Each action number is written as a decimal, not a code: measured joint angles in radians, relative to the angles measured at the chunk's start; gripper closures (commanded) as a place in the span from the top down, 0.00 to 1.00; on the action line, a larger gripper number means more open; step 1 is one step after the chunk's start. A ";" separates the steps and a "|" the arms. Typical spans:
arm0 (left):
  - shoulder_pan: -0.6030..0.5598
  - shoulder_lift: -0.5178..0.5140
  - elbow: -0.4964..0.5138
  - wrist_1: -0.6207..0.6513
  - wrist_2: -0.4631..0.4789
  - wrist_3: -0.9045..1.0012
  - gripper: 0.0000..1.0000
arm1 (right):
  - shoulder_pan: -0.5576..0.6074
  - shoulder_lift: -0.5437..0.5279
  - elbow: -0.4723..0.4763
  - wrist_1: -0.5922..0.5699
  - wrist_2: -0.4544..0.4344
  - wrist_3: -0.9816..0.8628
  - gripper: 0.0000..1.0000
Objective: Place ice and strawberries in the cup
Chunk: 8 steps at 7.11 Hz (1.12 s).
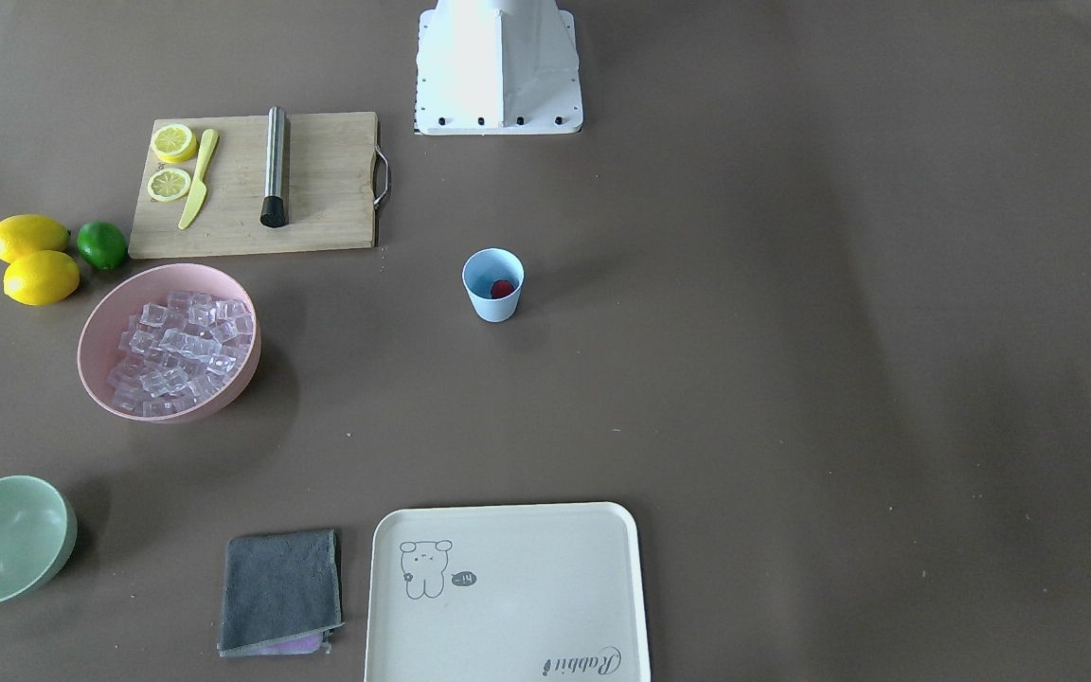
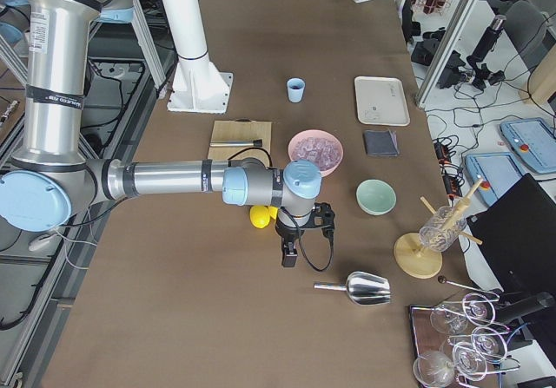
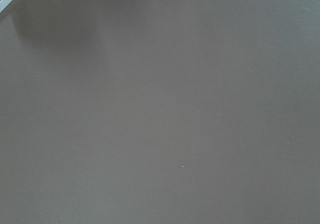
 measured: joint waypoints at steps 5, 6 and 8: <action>-0.001 0.000 0.001 0.002 0.000 -0.001 0.98 | 0.000 0.001 0.001 0.000 0.026 0.001 1.00; -0.001 0.000 0.001 0.002 0.000 -0.001 0.97 | 0.000 0.001 0.001 0.000 0.031 0.001 1.00; -0.001 0.000 0.001 0.001 -0.001 0.000 0.98 | 0.000 0.001 0.004 0.001 0.037 0.002 1.00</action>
